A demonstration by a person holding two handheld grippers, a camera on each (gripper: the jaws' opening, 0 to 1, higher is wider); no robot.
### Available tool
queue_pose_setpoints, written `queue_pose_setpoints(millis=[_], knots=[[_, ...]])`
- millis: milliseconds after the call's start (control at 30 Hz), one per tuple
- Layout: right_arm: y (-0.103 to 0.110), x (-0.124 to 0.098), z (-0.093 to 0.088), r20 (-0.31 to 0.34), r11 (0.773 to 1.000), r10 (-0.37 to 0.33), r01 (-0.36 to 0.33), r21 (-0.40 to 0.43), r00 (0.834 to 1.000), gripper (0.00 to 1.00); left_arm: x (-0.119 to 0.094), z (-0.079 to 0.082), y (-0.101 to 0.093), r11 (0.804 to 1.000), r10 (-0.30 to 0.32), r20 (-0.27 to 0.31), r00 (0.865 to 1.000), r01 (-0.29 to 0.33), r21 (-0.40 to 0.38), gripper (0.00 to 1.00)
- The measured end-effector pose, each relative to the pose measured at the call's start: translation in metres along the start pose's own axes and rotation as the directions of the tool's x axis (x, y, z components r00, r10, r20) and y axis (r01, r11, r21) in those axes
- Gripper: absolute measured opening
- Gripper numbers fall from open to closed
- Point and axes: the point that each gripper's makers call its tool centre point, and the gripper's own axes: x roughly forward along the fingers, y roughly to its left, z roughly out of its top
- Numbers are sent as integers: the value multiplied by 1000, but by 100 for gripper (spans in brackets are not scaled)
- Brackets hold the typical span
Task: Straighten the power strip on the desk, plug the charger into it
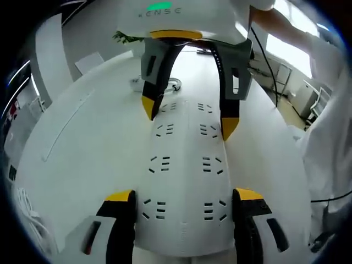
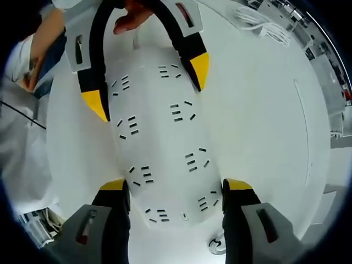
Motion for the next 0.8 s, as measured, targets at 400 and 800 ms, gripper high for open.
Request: queue_pose_setpoints(millis=[400,800], knots=[[-2,1,-3,16,999,13,-14,48,1000,69,-1,2,6,999,-29,-13,999,29,34,72],[-2,1,0,111,999,37,-37,-8,993,69,1,4,2,998,-39,-4,999,39,55,72]])
